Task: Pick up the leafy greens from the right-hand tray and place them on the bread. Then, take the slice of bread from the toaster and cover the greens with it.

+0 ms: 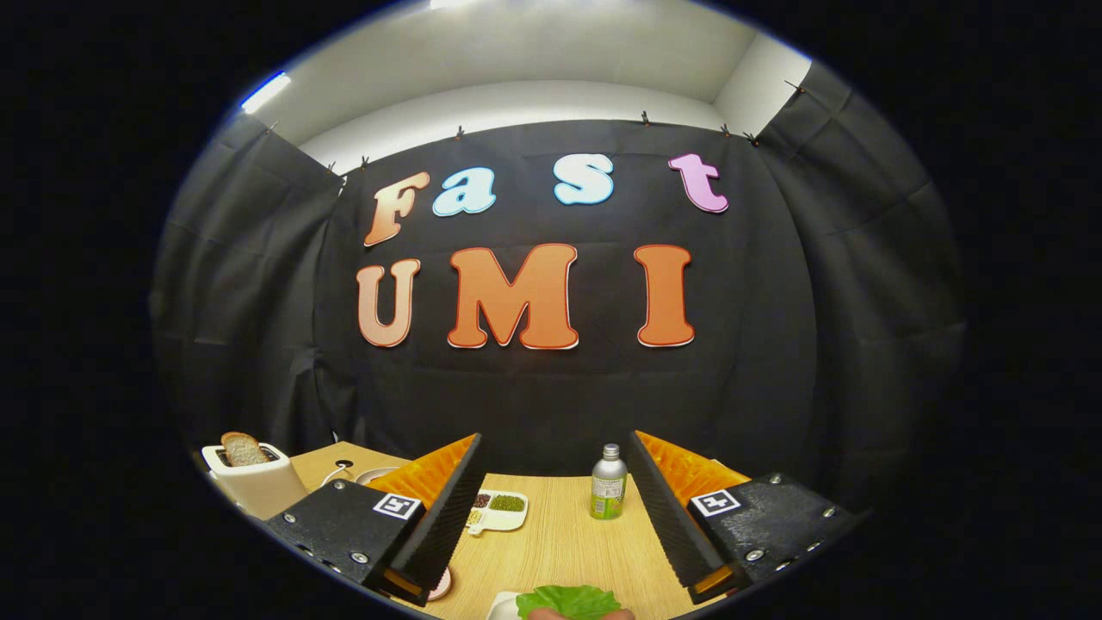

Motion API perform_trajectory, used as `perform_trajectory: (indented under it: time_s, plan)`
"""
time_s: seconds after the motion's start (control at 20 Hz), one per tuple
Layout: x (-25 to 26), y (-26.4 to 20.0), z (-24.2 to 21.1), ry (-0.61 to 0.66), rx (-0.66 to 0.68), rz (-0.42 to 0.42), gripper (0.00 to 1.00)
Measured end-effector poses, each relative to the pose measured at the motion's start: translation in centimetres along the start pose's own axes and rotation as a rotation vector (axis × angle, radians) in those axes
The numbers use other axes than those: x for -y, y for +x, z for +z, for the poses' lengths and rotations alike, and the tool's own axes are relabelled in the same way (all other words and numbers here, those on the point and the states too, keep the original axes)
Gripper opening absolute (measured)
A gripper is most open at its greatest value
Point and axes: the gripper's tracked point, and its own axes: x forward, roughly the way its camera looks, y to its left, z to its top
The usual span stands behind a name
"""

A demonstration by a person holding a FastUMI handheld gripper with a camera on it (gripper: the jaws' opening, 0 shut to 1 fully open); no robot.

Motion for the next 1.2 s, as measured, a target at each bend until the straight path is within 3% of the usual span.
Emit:
perform_trajectory:
  time_s: [0.65,1.0,1.2]
  plan:
    - [-2.7,-1.5,-14.7,-0.058,-0.608,0.177,0.99]
    - [-2.3,-3.2,-22.8,-0.213,-0.885,0.212,0.99]
    - [-1.8,-4.9,-27.2,-0.216,-1.032,0.21,0.98]
